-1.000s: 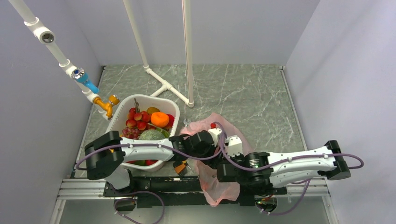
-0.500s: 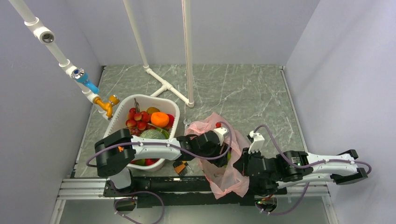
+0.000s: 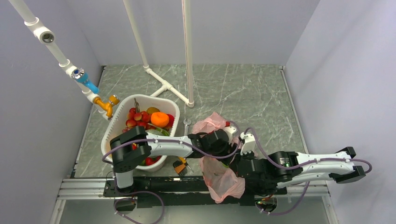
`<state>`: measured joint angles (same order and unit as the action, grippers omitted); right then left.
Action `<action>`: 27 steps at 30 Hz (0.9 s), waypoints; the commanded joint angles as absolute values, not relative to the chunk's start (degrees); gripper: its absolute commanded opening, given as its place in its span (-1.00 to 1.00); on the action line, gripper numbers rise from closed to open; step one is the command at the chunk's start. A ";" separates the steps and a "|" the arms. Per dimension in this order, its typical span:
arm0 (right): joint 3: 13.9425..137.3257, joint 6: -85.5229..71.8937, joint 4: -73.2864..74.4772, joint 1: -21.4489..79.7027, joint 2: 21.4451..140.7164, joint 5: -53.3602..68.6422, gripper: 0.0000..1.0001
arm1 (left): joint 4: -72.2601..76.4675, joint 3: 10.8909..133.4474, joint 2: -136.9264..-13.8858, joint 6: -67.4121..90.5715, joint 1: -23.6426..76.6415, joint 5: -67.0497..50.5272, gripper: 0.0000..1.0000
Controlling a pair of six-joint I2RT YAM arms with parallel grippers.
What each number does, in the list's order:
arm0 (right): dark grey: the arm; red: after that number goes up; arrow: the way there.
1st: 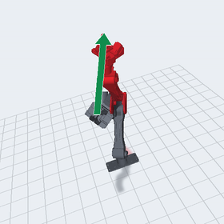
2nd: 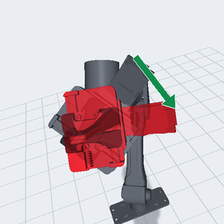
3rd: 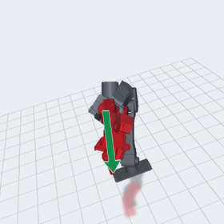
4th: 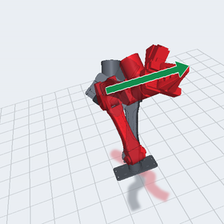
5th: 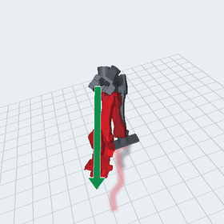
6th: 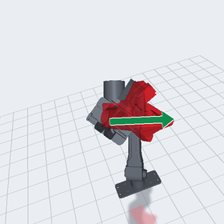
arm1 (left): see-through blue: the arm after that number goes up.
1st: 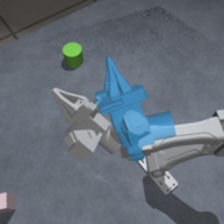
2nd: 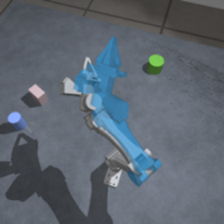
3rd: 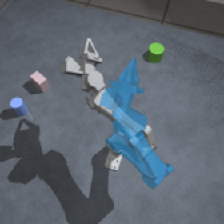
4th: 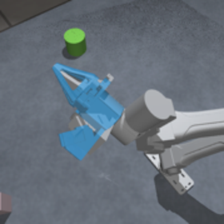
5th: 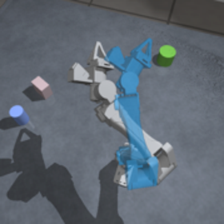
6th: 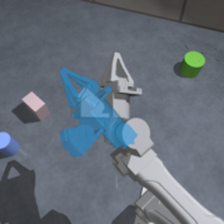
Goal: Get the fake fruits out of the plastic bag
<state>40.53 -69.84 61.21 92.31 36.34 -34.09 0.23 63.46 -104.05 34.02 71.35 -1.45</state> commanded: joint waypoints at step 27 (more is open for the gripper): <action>42.37 -66.43 54.84 92.60 37.43 -38.81 -1.00 | -19.38 59.59 -70.47 27.83 71.44 4.57 -0.26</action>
<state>40.42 -68.51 58.24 92.36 35.77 -36.10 -15.66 60.12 -77.56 29.19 71.33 3.97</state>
